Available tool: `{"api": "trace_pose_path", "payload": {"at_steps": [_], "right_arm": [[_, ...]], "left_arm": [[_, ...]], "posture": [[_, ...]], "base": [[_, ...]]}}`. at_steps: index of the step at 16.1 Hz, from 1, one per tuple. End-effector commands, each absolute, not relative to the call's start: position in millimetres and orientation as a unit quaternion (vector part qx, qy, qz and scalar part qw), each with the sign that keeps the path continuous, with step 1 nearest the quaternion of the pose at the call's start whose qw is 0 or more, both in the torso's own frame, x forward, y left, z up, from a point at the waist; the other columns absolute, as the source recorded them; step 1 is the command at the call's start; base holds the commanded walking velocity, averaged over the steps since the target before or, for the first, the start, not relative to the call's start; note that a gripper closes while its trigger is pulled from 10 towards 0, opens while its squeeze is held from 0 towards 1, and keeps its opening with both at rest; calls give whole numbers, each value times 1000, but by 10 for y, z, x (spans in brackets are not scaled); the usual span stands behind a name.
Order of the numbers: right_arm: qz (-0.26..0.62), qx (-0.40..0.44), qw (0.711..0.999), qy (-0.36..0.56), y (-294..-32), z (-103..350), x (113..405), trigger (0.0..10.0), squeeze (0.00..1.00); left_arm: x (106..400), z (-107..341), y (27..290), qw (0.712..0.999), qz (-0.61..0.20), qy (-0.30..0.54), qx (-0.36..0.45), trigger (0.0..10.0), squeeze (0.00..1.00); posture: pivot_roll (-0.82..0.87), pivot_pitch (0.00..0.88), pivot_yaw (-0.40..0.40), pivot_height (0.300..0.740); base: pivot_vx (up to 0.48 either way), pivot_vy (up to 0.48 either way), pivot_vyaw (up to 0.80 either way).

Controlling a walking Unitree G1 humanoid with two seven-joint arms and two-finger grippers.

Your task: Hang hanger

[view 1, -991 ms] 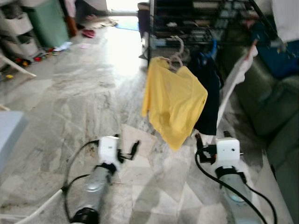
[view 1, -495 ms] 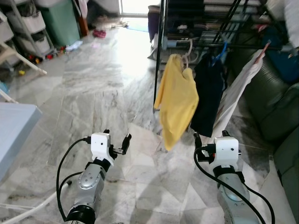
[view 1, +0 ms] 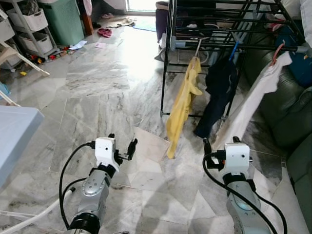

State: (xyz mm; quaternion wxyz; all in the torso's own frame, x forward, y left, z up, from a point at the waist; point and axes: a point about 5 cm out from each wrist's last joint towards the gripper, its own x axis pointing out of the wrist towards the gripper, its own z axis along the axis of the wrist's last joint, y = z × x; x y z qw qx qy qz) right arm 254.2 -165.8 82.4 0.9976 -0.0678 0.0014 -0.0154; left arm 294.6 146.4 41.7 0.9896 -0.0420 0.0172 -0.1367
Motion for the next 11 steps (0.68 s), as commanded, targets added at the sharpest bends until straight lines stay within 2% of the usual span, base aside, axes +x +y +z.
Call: {"api": "trace_pose_path", "payload": {"at_steps": [1, 11], "right_arm": [[-19, -69, 997, 7, -1681, 815, 2539, 10000, 0], [-19, -69, 997, 7, -1681, 815, 2539, 10000, 0]], "left_arm": [[2963, 454, 1475, 990, -136, 10, -35, 10000, 0], [2963, 454, 1475, 990, -136, 10, -35, 10000, 0]], "posture": [[-192, 86, 12, 740], [-192, 86, 12, 740]], "base": [[0, 0, 0], [0, 0, 0]]}}
